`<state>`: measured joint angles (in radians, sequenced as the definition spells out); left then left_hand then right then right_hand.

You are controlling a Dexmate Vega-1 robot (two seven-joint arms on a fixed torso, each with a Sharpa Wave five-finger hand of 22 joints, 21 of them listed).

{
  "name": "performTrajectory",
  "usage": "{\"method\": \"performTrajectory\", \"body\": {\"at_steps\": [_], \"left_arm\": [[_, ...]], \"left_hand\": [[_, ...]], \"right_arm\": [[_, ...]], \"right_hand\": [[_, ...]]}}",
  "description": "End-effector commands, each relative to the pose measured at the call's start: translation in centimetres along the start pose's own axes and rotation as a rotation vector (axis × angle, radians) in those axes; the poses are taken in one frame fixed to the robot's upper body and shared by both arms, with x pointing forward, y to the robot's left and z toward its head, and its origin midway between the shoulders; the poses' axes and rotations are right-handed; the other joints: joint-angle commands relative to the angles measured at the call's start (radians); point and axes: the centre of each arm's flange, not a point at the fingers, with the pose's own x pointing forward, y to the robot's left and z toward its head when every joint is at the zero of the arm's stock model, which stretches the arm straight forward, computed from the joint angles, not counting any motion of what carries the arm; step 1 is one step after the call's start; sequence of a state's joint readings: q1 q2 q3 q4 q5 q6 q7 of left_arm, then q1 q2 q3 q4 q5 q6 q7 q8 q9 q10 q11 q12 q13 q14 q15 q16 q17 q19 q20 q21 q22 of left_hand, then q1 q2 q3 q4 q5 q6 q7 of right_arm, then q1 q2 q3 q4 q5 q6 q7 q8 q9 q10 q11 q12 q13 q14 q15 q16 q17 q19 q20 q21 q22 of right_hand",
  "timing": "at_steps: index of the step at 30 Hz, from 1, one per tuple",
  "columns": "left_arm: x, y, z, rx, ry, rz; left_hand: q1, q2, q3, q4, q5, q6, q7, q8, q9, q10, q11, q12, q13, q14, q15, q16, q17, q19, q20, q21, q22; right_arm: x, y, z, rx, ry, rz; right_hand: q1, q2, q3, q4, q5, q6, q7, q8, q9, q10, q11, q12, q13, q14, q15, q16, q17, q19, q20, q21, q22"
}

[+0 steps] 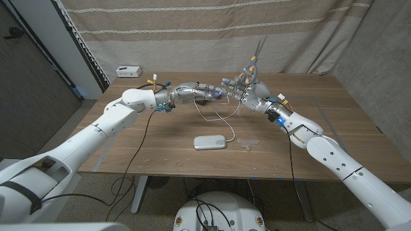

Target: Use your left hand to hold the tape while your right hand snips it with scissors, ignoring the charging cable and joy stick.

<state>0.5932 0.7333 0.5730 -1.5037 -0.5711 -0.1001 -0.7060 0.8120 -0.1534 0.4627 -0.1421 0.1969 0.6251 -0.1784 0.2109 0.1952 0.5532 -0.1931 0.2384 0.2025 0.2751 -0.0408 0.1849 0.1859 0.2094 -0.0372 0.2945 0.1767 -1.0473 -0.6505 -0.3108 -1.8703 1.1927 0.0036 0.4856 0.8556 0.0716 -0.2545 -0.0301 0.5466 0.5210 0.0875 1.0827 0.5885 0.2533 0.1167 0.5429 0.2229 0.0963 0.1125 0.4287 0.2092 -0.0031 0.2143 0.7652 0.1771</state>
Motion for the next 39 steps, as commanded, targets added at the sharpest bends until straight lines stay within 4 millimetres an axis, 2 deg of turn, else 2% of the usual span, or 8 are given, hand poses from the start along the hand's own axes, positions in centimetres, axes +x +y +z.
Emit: {"method": "performTrajectory", "body": {"at_steps": [1, 22, 39], "left_arm": [[0.7, -0.5, 0.4, 0.105, 0.02, -0.013], [3.6, -2.9, 0.5, 0.182, 0.032, -0.071], [4.6, -4.0, 0.0, 0.26, 0.057, -0.078]], "left_hand": [[-0.001, 0.0, -0.002, -0.002, 0.011, 0.012, -0.004, 0.003, 0.003, 0.011, -0.001, -0.004, 0.002, -0.005, -0.107, 0.002, 0.003, -0.005, -0.042, -0.005, 0.0], [0.024, 0.016, 0.01, -0.011, 0.016, 0.033, -0.01, 0.008, 0.003, 0.033, -0.014, -0.002, 0.002, 0.006, -0.121, 0.01, 0.001, 0.008, -0.041, -0.016, -0.002], [0.03, 0.018, 0.012, -0.012, 0.016, 0.05, -0.009, 0.012, 0.004, 0.051, -0.016, 0.0, 0.003, 0.008, -0.123, 0.011, 0.0, 0.013, -0.041, -0.024, -0.002]], "right_arm": [[-0.1, 0.1, -0.1, 0.002, -0.007, -0.002], [-0.2, -0.1, 0.2, -0.003, -0.013, -0.005], [-0.2, 0.2, 0.1, -0.005, -0.017, -0.006]], "right_hand": [[0.002, 0.007, -0.006, -0.002, -0.003, -0.005, -0.002, 0.007, 0.0, 0.003, 0.003, -0.002, -0.001, 0.006, 0.005, -0.004, 0.0, 0.008, 0.0, -0.003, 0.003], [0.001, 0.01, -0.006, -0.003, -0.005, -0.006, 0.0, 0.008, -0.003, 0.004, 0.006, -0.008, -0.005, 0.008, 0.006, -0.01, -0.001, 0.013, 0.0, -0.014, 0.003], [0.0, 0.012, -0.007, -0.003, -0.006, -0.007, 0.0, 0.01, -0.004, 0.005, 0.006, -0.011, -0.007, 0.01, 0.005, -0.014, -0.002, 0.018, 0.0, -0.022, 0.003]]}}
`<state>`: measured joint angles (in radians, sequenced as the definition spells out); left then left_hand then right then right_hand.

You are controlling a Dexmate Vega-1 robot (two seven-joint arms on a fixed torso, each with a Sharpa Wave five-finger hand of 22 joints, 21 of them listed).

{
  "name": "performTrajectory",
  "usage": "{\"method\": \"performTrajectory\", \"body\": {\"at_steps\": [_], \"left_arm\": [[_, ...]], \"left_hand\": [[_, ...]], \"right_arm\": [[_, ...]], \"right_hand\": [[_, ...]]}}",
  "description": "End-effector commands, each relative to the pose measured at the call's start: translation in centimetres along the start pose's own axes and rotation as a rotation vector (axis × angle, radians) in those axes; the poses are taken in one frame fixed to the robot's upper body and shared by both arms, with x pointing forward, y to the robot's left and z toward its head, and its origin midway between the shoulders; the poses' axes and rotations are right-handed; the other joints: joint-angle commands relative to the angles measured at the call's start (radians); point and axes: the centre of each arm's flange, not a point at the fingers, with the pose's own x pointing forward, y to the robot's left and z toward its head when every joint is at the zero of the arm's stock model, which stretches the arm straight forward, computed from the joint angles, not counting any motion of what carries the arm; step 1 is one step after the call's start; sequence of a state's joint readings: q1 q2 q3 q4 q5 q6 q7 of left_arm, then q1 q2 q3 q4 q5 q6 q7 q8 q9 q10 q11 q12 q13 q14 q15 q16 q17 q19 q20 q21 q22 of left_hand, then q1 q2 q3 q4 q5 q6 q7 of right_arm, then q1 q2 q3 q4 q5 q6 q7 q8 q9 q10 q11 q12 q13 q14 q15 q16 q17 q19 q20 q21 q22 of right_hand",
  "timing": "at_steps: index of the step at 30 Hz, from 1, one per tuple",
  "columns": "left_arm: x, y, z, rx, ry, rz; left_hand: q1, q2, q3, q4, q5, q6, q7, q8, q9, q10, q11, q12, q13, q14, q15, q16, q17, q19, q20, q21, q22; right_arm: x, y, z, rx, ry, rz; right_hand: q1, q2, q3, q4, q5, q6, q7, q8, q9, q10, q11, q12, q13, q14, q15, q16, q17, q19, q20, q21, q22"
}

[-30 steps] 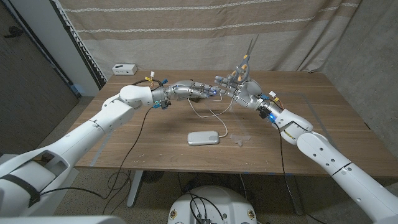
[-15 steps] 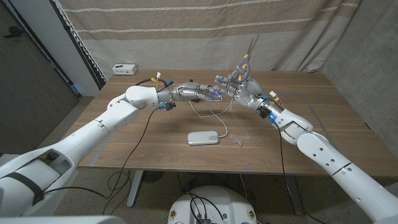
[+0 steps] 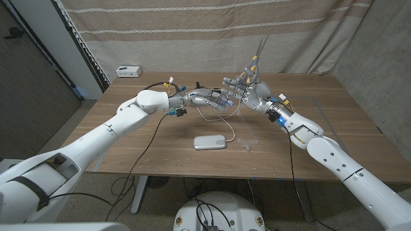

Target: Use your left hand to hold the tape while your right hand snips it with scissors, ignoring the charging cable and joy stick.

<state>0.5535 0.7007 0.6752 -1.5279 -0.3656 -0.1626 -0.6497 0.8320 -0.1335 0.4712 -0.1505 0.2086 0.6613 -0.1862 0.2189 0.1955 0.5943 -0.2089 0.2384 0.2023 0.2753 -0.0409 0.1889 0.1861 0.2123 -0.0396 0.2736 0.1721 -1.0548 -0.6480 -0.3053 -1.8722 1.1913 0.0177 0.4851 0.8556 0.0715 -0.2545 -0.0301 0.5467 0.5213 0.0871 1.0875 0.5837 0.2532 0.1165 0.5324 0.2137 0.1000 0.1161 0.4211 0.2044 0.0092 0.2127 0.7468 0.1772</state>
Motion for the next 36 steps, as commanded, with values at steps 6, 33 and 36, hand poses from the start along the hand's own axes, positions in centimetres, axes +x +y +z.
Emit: {"method": "performTrajectory", "body": {"at_steps": [6, 33, 36], "left_arm": [[1.4, -1.2, 0.3, 0.135, 0.027, -0.018], [2.7, -3.1, 1.3, 0.365, 0.036, -0.009], [2.9, -3.3, 1.4, 0.382, 0.036, -0.012]], "left_hand": [[0.012, -0.001, 0.005, -0.004, 0.004, 0.022, -0.001, 0.006, 0.003, 0.016, -0.001, 0.001, 0.003, 0.008, -0.126, 0.007, 0.0, 0.011, -0.038, -0.006, 0.003], [0.017, -0.004, 0.005, -0.004, 0.004, 0.036, -0.009, 0.005, 0.003, 0.03, -0.003, -0.002, 0.003, 0.004, -0.137, 0.006, -0.001, 0.017, -0.042, -0.02, 0.003], [0.016, -0.005, 0.005, -0.003, 0.004, 0.035, -0.01, 0.005, 0.003, 0.03, -0.003, -0.003, 0.003, 0.004, -0.138, 0.006, -0.001, 0.017, -0.041, -0.021, 0.003]], "right_arm": [[0.1, 0.3, -0.3, 0.0, -0.006, 0.002], [-0.1, 0.6, -0.7, 0.005, -0.005, -0.008], [-0.2, 0.6, -0.7, 0.008, -0.004, -0.009]], "right_hand": [[-0.001, 0.012, -0.007, -0.003, -0.007, -0.007, 0.0, 0.005, 0.0, 0.006, 0.006, -0.001, 0.002, 0.008, 0.001, -0.007, 0.003, 0.006, 0.002, -0.005, 0.003], [-0.003, 0.015, -0.008, -0.004, -0.009, -0.01, -0.001, 0.006, -0.004, 0.006, 0.008, -0.008, 0.0, 0.008, 0.002, -0.014, 0.003, 0.01, 0.002, -0.02, 0.003], [-0.003, 0.015, -0.008, -0.004, -0.01, -0.01, 0.001, 0.007, -0.003, 0.006, 0.006, -0.009, 0.0, 0.009, 0.002, -0.015, 0.003, 0.01, 0.002, -0.021, 0.003]]}}
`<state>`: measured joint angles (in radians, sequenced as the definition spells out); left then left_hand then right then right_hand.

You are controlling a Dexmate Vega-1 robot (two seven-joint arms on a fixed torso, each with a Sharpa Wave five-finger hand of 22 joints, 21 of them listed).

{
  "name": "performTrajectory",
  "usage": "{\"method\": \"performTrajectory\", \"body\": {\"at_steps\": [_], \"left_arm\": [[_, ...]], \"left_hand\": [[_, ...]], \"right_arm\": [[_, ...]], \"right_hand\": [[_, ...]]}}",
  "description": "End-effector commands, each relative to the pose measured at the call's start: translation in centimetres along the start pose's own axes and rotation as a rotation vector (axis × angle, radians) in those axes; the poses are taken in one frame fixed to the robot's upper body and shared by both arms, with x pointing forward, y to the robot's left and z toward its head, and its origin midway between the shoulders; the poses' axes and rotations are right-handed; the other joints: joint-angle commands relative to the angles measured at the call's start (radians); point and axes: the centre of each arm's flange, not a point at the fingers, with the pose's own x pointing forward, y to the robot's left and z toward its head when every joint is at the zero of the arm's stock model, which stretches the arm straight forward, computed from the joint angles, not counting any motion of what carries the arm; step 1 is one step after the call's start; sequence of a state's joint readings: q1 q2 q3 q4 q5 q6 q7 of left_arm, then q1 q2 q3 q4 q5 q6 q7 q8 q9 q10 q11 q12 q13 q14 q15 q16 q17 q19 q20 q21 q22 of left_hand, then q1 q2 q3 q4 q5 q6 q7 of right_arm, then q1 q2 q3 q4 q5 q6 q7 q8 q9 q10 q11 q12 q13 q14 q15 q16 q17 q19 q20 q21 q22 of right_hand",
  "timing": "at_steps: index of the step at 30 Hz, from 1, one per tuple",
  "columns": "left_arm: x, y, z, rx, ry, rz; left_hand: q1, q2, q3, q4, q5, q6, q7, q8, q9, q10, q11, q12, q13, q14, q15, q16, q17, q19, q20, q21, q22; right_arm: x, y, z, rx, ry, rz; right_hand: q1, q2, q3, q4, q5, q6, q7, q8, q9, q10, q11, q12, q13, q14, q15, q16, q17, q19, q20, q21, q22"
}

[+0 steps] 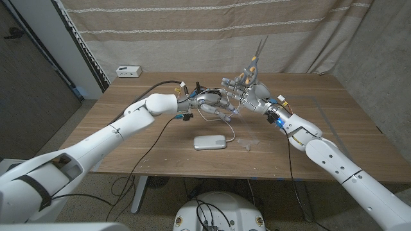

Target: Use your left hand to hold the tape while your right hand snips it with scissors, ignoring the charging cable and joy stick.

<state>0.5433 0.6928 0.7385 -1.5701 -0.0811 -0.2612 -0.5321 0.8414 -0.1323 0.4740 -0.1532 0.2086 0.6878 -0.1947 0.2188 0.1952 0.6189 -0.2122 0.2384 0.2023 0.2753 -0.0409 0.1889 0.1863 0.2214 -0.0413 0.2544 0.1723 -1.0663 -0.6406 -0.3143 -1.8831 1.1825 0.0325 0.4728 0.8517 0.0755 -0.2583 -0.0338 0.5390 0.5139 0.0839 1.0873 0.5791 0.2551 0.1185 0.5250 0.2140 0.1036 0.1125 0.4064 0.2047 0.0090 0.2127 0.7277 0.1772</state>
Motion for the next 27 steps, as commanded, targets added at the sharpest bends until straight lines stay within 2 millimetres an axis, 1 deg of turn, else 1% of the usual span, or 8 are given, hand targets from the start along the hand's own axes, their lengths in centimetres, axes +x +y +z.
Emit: {"method": "performTrajectory", "body": {"at_steps": [1, 2, 13, 23, 27], "left_arm": [[0.6, -0.9, 0.7, 0.096, 0.004, -0.002], [0.6, -1.0, 0.8, 0.106, 0.005, -0.001], [1.1, -1.8, 1.1, 0.149, 0.01, 0.005], [1.6, -2.5, 1.7, 0.24, 0.017, 0.015], [1.8, -2.8, 1.6, 0.251, 0.019, 0.01]], "left_hand": [[0.006, -0.007, 0.001, -0.001, 0.004, 0.008, -0.002, 0.004, 0.003, 0.006, 0.0, -0.003, 0.003, 0.004, -0.138, 0.006, -0.001, 0.008, -0.039, -0.002, 0.002], [0.006, -0.008, 0.001, 0.0, 0.004, 0.006, -0.005, 0.003, 0.003, 0.006, 0.0, -0.003, 0.003, 0.004, -0.137, 0.006, -0.001, 0.008, -0.038, -0.004, 0.002], [0.003, -0.011, -0.001, 0.001, 0.005, 0.004, -0.006, 0.0, 0.003, 0.008, 0.0, -0.006, 0.003, 0.002, -0.14, 0.005, -0.001, 0.009, -0.036, -0.009, 0.002], [0.0, -0.013, -0.004, 0.002, 0.006, 0.006, -0.006, -0.001, 0.003, 0.009, 0.0, -0.007, 0.003, 0.004, -0.141, 0.006, -0.001, 0.011, -0.036, -0.014, 0.002], [-0.005, -0.016, -0.007, 0.004, 0.006, 0.006, -0.009, -0.002, 0.003, 0.012, 0.0, -0.008, 0.003, 0.005, -0.143, 0.007, -0.001, 0.012, -0.037, -0.016, 0.002]], "right_arm": [[-0.3, 0.1, -0.1, 0.005, 0.003, -0.004], [-0.3, 0.1, -0.1, 0.007, 0.002, -0.004], [-0.4, 0.1, -0.1, 0.011, 0.01, -0.002], [-0.2, 0.0, -0.1, 0.015, 0.017, 0.002], [-0.1, 0.0, -0.2, 0.016, 0.02, 0.002]], "right_hand": [[0.001, 0.011, -0.004, 0.0, -0.002, -0.003, 0.003, 0.007, 0.001, 0.005, 0.004, -0.001, -0.001, 0.005, 0.005, -0.001, 0.003, 0.01, 0.002, -0.003, 0.003], [0.001, 0.011, -0.004, 0.0, -0.002, -0.003, 0.004, 0.007, 0.001, 0.004, 0.005, -0.002, -0.001, 0.005, 0.005, -0.001, 0.003, 0.011, 0.002, -0.003, 0.003], [0.0, 0.013, -0.005, -0.001, -0.003, -0.004, 0.004, 0.009, 0.0, 0.005, 0.005, -0.004, -0.001, 0.006, 0.006, -0.004, 0.003, 0.013, 0.002, -0.009, 0.003], [-0.001, 0.013, -0.005, -0.001, -0.004, -0.004, 0.004, 0.009, -0.002, 0.006, 0.006, -0.006, -0.002, 0.006, 0.006, -0.007, 0.003, 0.015, 0.002, -0.014, 0.003], [-0.002, 0.014, -0.005, -0.001, -0.004, -0.002, 0.005, 0.009, -0.003, 0.006, 0.005, -0.007, -0.002, 0.007, 0.006, -0.008, 0.003, 0.015, 0.002, -0.016, 0.003]]}}
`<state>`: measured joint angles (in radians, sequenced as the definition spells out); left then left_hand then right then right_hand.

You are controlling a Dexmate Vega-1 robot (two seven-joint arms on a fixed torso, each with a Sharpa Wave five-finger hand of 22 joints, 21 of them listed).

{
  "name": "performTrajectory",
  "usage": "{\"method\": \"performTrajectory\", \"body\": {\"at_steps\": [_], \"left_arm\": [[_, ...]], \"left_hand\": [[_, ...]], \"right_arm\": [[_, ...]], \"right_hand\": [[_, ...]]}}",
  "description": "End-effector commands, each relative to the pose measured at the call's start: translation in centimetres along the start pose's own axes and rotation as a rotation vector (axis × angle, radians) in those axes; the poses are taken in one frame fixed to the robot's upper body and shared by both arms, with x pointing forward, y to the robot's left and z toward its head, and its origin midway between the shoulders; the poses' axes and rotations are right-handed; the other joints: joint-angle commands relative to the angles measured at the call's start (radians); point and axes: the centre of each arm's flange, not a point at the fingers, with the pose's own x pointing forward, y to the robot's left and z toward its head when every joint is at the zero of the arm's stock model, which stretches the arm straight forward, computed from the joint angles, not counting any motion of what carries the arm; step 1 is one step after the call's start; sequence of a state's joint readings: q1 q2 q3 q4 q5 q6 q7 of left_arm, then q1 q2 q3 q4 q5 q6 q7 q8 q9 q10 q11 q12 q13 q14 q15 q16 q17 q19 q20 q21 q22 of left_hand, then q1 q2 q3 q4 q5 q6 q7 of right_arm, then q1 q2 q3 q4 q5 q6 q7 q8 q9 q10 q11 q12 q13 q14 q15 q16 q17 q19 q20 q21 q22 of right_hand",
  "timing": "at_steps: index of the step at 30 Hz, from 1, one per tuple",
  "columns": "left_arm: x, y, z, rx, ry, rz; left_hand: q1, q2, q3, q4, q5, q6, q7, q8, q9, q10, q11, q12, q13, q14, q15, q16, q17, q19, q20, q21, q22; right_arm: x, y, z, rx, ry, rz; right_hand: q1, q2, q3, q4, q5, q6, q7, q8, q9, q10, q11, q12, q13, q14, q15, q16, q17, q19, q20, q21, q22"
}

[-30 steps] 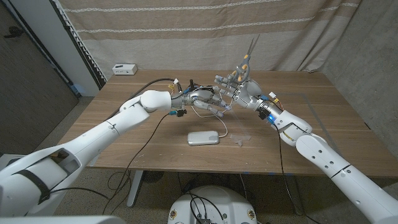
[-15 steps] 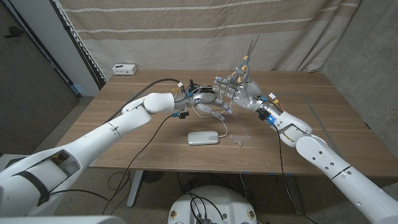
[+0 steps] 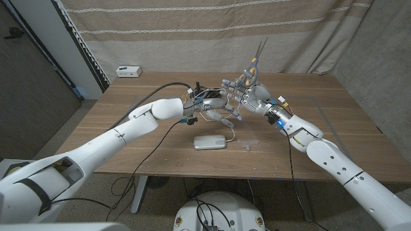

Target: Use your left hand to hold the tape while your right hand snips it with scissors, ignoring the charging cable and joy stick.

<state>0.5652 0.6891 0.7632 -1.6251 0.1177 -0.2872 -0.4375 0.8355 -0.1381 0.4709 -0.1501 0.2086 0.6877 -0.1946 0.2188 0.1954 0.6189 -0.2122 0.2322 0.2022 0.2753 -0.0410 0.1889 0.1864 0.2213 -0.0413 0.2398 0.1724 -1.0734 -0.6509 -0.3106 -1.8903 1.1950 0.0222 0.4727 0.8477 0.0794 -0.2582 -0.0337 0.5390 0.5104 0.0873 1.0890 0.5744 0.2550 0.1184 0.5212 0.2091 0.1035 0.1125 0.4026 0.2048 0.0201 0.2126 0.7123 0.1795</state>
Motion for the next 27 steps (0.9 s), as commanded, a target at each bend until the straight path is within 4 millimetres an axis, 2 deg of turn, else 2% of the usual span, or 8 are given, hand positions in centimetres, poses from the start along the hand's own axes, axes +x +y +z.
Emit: {"method": "performTrajectory", "body": {"at_steps": [1, 20, 27], "left_arm": [[0.5, -0.8, 0.5, 0.081, 0.008, 0.004], [0.6, -1.9, 1.6, 0.219, 0.04, 0.054], [0.7, -2.8, 2.0, 0.274, 0.046, 0.076]], "left_hand": [[0.0, -0.011, -0.004, 0.001, 0.006, 0.005, -0.009, -0.002, 0.003, 0.012, 0.0, -0.001, 0.003, 0.005, -0.143, 0.007, -0.001, 0.012, -0.036, -0.001, 0.002], [-0.023, -0.022, -0.021, 0.007, 0.01, 0.002, -0.011, -0.007, 0.003, 0.039, 0.0, 0.002, 0.004, 0.014, -0.148, 0.01, -0.001, 0.021, -0.036, -0.012, 0.003], [-0.045, -0.037, -0.041, 0.008, 0.014, -0.039, -0.007, -0.023, 0.002, 0.044, 0.0, -0.001, 0.004, 0.019, -0.148, 0.01, -0.001, 0.032, -0.037, -0.017, 0.003]], "right_arm": [[0.2, -0.1, -0.1, 0.004, 0.01, 0.002], [0.8, 0.1, -0.2, 0.006, 0.025, 0.012], [0.9, 0.1, -0.3, 0.011, 0.035, 0.01]], "right_hand": [[0.002, 0.01, -0.005, -0.001, -0.004, 0.0, 0.002, 0.008, 0.002, 0.006, 0.004, -0.004, 0.003, 0.007, 0.006, -0.004, 0.003, 0.004, 0.002, -0.001, 0.001], [0.0, 0.012, -0.006, -0.001, -0.006, 0.0, 0.001, 0.009, -0.001, 0.006, 0.005, -0.008, 0.002, 0.008, 0.006, -0.009, 0.003, 0.008, 0.002, -0.011, 0.001], [0.0, 0.012, -0.006, -0.002, -0.006, 0.0, 0.003, 0.01, -0.002, 0.004, 0.005, -0.011, 0.002, 0.008, 0.008, -0.012, 0.003, 0.01, 0.002, -0.015, 0.001]]}}
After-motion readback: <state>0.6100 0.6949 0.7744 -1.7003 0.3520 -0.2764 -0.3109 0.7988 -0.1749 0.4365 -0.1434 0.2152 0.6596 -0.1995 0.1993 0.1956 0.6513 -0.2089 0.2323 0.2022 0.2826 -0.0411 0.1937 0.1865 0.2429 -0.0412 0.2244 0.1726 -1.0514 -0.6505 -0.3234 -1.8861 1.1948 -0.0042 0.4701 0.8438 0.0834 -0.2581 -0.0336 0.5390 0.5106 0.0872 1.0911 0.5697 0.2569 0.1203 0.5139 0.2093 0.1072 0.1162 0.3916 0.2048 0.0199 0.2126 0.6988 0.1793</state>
